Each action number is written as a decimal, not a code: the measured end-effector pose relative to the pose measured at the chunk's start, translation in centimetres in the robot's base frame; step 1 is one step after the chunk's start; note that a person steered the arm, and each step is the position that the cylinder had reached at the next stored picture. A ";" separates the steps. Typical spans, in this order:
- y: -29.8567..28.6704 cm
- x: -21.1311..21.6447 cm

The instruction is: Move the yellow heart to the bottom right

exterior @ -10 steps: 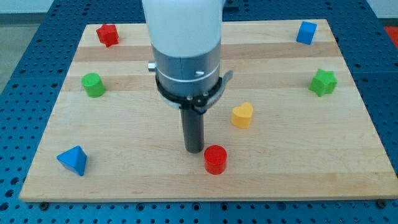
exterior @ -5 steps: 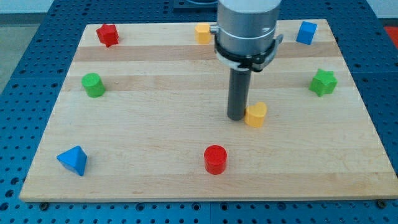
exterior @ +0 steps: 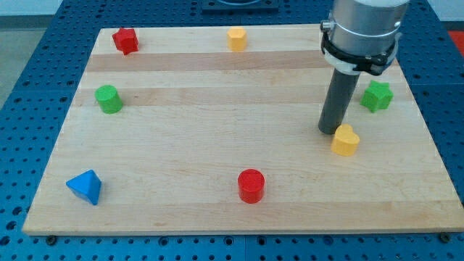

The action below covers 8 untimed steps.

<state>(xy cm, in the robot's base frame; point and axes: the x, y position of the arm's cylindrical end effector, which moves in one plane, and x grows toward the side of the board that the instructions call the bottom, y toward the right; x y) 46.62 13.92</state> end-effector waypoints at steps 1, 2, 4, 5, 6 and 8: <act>0.0 1.7; 0.0 3.6; 0.6 6.8; 2.2 7.1; 3.5 7.1; 4.4 6.7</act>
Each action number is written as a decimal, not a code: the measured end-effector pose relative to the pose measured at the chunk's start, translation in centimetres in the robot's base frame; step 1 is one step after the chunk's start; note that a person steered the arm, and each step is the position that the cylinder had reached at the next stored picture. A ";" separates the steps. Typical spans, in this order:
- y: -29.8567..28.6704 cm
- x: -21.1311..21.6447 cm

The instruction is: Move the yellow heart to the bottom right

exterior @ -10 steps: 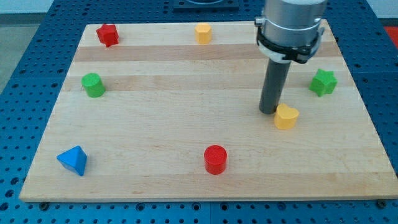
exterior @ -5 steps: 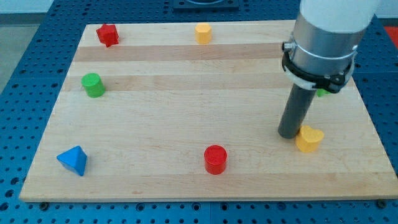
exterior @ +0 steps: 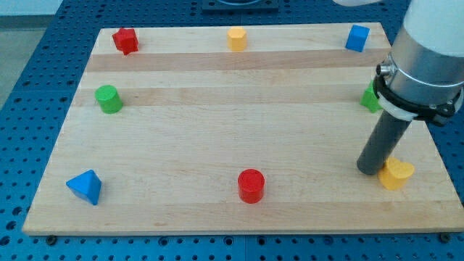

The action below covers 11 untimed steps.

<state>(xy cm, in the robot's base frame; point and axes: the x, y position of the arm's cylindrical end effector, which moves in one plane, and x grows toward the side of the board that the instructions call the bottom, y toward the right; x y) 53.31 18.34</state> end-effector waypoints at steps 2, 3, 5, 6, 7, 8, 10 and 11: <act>2.3 -2.0; 4.1 -2.0; 4.1 -1.7; 4.1 -1.0; 4.1 -0.5; 4.1 -0.4; 4.1 0.4; 4.1 0.4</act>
